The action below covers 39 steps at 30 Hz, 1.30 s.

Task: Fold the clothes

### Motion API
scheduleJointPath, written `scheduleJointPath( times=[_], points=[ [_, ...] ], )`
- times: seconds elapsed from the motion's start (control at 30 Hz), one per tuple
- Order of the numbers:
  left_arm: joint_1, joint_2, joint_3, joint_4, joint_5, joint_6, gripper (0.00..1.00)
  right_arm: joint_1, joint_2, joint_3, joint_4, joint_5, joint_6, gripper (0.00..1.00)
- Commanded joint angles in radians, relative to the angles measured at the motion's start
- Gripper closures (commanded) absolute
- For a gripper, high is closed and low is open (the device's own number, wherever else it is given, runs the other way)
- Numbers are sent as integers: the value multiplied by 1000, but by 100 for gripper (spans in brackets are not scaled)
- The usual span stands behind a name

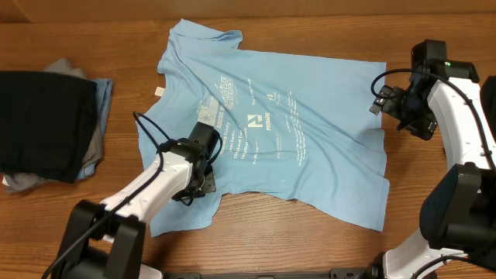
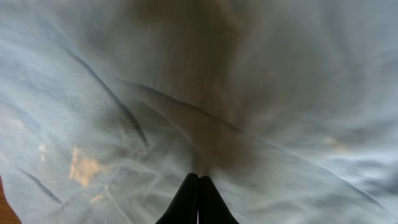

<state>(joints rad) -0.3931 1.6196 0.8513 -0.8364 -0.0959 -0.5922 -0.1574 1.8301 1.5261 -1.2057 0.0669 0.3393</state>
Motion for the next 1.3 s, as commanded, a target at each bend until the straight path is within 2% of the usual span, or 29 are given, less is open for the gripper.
scheduleJointPath(
  times=[0.0,0.3,0.33,0.4,0.5,0.57,0.67,0.8,0.9,0.93,0.97,1.0,1.27],
  points=[
    [-6,43,-13,3,-27,17,96,-2,-8,17,2,10,0,0],
    [-6,50,-13,14,-66,17,94,-2,-8,17,2,10,0,0],
    [-6,50,-13,14,-72,18,91,-2,-8,17,2,10,0,0],
    [-6,50,-13,11,-72,36,76,-2,-8,17,2,10,0,0],
    [-6,50,-13,3,-72,36,74,-2,-8,17,2,10,0,0],
    [-6,50,-13,3,-71,35,62,-2,-8,17,2,10,0,0],
    [-6,50,-13,9,-72,35,53,-2,-8,17,2,10,0,0],
    [-6,50,-13,31,-71,35,49,-2,-8,17,2,10,0,0],
    [-6,50,-13,52,-64,35,40,-2,-8,17,2,10,0,0],
    [-6,50,-13,51,-60,35,30,-2,-8,17,2,10,0,0],
    [-6,50,-13,50,-61,35,10,-2,-8,17,2,10,0,0],
    [-6,50,-13,48,-61,35,1,-2,-8,17,2,10,0,0],
    [-6,50,-13,77,-55,21,0,-2,-8,17,9,10,0,0]
  ],
)
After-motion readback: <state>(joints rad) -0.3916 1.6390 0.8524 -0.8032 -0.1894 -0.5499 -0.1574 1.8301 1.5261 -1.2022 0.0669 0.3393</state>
